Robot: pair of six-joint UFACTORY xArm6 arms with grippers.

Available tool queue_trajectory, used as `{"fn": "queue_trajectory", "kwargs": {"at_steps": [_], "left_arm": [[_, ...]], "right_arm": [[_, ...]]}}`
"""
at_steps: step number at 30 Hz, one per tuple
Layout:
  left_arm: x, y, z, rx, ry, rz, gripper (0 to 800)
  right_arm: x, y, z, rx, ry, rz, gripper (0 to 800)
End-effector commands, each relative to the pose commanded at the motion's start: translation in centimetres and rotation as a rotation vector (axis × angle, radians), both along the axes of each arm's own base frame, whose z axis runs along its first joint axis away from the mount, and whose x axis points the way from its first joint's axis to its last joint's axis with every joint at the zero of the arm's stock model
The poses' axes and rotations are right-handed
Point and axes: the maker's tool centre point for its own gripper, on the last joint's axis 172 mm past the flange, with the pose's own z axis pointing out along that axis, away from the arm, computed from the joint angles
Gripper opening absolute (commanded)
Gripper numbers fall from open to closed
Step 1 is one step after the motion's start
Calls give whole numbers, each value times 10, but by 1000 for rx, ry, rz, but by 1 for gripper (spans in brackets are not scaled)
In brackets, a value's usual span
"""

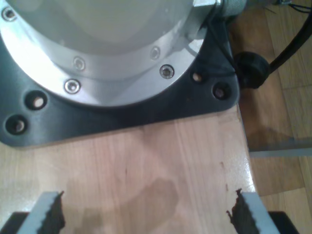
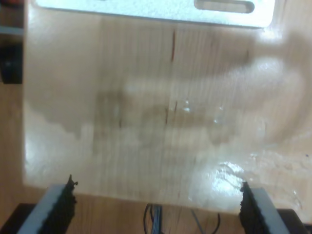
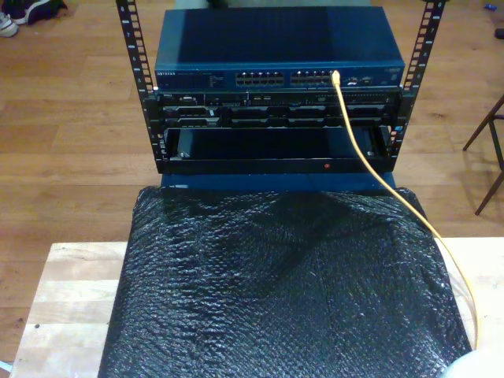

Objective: Grab the cable and plug it in

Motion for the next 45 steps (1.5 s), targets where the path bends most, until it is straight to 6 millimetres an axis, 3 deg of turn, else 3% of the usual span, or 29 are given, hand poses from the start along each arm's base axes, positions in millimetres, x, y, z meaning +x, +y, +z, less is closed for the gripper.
{"fn": "queue_trajectory", "kwargs": {"at_steps": [5, 45], "left_arm": [[0, 0, 0, 0, 0, 0, 800], [0, 0, 0, 0, 0, -2, 800]], "right_arm": [[5, -1, -7, -25, -39, -57, 800], [7, -2, -7, -28, -47, -67, 800]]}}
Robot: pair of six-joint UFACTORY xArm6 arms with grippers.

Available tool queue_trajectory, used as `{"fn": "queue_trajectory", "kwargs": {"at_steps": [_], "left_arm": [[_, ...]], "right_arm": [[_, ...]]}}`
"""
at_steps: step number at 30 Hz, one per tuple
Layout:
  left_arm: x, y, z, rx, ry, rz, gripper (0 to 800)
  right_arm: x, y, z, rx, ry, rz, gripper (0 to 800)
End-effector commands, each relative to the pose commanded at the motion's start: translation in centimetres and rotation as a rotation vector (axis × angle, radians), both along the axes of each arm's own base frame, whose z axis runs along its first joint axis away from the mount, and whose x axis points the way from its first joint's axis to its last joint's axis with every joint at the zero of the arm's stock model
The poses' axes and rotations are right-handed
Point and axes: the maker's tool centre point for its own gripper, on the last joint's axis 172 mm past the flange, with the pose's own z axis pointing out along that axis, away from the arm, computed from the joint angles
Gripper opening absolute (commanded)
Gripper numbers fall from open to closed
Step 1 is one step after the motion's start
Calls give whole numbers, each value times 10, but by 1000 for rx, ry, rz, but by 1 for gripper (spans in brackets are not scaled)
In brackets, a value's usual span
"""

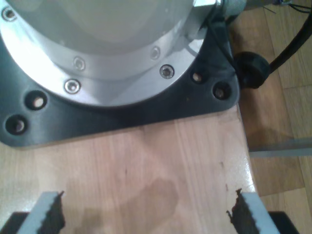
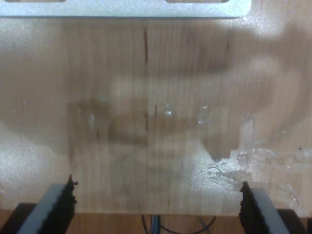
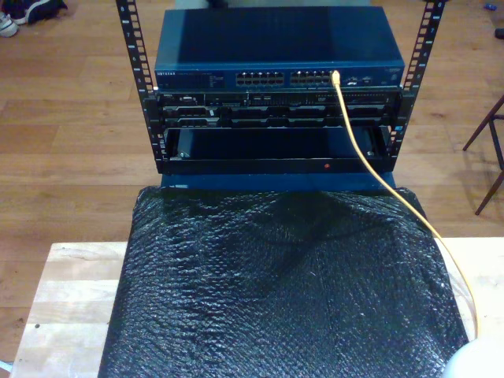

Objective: Grab the cable and plug it in

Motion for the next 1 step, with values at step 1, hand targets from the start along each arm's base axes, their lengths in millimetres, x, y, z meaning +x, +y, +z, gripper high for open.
{"fn": "queue_trajectory", "kwargs": {"at_steps": [1], "left_arm": [[0, 0, 0, 0, 0, 2, 800]], "right_arm": [[0, 0, 0, 0, 0, 0, 800]]}}
